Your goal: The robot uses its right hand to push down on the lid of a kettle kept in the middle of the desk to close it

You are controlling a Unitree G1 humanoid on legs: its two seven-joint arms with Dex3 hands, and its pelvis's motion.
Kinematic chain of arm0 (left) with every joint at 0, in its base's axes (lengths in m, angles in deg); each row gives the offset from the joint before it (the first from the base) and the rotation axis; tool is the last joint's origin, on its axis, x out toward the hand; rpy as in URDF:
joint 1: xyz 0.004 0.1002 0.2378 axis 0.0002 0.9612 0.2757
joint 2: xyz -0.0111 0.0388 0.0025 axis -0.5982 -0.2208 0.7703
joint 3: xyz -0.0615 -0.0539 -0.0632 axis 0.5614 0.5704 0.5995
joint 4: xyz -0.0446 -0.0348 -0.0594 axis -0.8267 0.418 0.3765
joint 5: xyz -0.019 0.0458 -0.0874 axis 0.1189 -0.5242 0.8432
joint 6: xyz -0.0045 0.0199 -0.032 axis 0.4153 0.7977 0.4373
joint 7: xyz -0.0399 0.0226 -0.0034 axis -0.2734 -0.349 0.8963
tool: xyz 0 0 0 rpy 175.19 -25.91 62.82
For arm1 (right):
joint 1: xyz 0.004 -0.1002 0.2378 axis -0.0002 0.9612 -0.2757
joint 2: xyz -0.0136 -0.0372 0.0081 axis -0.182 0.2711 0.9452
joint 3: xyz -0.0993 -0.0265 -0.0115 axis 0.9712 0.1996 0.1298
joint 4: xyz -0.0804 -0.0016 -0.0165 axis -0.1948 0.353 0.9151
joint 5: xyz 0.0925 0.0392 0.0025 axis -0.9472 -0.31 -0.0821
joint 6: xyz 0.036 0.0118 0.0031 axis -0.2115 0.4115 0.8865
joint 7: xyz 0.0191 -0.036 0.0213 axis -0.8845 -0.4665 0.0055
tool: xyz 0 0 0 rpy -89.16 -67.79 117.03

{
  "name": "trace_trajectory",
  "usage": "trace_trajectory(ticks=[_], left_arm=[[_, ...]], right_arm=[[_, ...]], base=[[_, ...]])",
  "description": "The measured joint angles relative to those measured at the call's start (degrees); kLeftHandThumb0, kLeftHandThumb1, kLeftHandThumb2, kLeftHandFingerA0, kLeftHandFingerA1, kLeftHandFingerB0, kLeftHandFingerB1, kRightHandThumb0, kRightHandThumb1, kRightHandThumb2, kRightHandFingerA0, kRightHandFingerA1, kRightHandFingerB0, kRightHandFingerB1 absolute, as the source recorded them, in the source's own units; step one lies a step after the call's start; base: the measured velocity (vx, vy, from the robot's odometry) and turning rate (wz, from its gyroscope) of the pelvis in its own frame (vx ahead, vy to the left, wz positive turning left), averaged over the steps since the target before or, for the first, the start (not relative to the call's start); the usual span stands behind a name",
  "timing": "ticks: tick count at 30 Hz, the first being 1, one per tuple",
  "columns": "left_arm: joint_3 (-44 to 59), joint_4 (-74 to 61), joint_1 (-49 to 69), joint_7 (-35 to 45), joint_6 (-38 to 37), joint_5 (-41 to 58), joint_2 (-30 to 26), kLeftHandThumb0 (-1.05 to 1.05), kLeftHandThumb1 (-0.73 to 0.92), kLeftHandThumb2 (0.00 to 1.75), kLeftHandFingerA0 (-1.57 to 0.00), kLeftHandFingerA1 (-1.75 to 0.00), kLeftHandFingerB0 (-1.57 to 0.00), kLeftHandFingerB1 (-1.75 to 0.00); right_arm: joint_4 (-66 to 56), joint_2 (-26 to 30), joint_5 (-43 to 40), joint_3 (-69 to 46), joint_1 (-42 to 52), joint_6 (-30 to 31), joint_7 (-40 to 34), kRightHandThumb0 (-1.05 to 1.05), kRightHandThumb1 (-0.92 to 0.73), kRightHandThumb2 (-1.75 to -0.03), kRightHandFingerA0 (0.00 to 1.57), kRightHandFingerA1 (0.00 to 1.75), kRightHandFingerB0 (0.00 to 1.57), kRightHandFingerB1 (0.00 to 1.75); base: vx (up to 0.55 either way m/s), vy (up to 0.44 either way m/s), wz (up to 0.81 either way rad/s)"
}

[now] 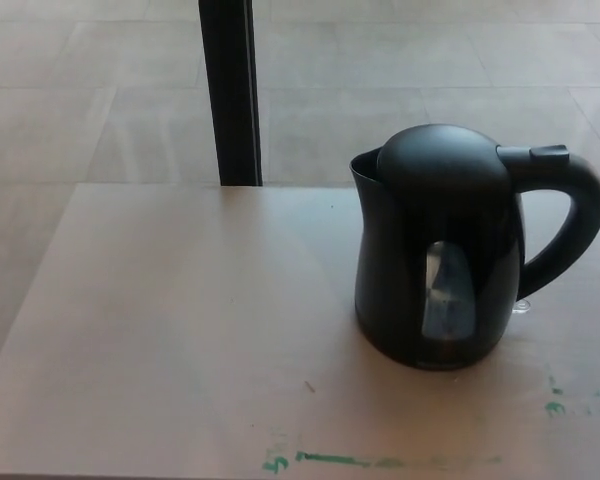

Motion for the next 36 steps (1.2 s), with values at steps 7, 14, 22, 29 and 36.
trace_trajectory(ticks=[7,14,22,29,36], left_arm=[[0.11,-0.04,-0.02,-0.01,-0.02,0.00,0.32,-0.71,0.74,0.63,-0.46,-0.41,-0.32,-0.34],[0.15,-0.18,0.10,-0.03,-0.03,-0.01,1.23,-0.72,0.76,0.62,-0.44,-0.41,-0.31,-0.32],[0.17,-0.34,0.18,-0.08,-0.04,-0.02,1.33,-0.69,0.75,0.63,-0.45,-0.41,-0.33,-0.34],[0.19,-0.39,0.03,-0.21,-0.03,-0.01,1.33,-0.69,0.75,0.63,-0.44,-0.42,-0.31,-0.34],[0.12,-0.66,0.00,-0.45,-0.04,-0.03,1.33,-0.73,0.75,0.62,-0.43,-0.42,-0.30,-0.33]], right_arm=[[-1.04,0.71,-4.20,-13.63,14.72,-0.85,-0.42,-0.65,-0.64,-0.60,0.47,0.47,0.38,0.32],[-2.77,-4.47,-6.93,-25.49,30.25,-2.41,-2.28,-0.52,-0.67,-0.60,0.46,0.42,0.35,0.35],[-1.30,-19.46,-11.45,-37.97,46.98,-5.01,-6.18,-0.46,-0.66,-0.59,0.46,0.44,0.38,0.34],[5.43,-28.22,-15.99,-45.72,53.50,-5.63,-9.63,-0.47,-0.67,-0.59,0.45,0.43,0.35,0.34],[8.81,-34.63,-20.84,-50.24,55.80,-5.30,-13.01,-0.49,-0.70,-0.61,0.40,0.42,0.32,0.32]], base=[[0.00,0.000,0.00],[0.00,0.000,0.00],[0.00,0.000,0.00],[0.00,0.000,0.00],[0.00,0.000,0.00]])
